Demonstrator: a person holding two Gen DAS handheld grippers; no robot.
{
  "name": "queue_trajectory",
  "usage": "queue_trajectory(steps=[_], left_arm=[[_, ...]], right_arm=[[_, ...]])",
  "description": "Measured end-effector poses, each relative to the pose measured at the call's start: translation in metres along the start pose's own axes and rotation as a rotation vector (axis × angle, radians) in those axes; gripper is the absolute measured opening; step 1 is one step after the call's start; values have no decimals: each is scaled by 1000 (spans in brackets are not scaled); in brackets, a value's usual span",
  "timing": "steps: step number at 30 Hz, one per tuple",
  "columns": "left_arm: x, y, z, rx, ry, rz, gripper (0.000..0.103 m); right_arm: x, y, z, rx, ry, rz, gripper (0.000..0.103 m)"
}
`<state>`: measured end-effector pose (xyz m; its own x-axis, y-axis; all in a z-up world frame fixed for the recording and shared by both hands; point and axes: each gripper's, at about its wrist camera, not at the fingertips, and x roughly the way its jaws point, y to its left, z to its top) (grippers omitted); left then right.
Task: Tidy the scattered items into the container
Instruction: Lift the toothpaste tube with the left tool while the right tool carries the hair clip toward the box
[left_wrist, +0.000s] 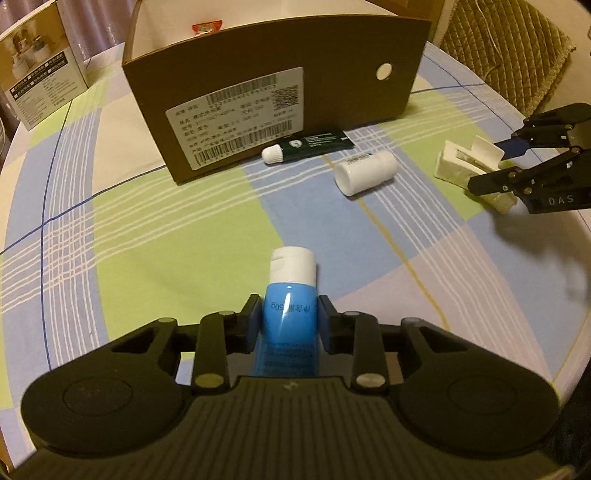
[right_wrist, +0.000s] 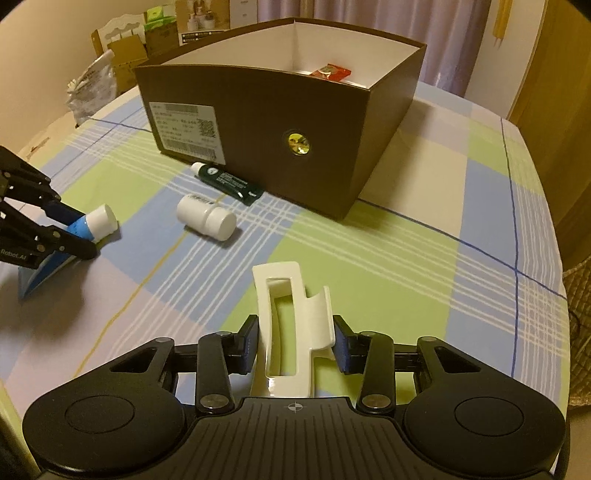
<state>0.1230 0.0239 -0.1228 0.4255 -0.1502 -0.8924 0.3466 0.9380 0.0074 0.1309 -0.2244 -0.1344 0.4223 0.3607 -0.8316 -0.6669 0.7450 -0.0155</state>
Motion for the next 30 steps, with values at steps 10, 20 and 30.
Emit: queue_trajectory(steps=[10, 20, 30], left_arm=[[-10, -6, -4, -7, -6, -14, 26], [-48, -8, 21, -11, -132, -5, 26], [-82, -10, 44, -8, -231, 21, 26]], right_arm=[[-28, 2, 2, 118, -48, 51, 43], [-44, 1, 17, 161, -111, 87, 43], [-45, -4, 24, 167, -134, 94, 43]])
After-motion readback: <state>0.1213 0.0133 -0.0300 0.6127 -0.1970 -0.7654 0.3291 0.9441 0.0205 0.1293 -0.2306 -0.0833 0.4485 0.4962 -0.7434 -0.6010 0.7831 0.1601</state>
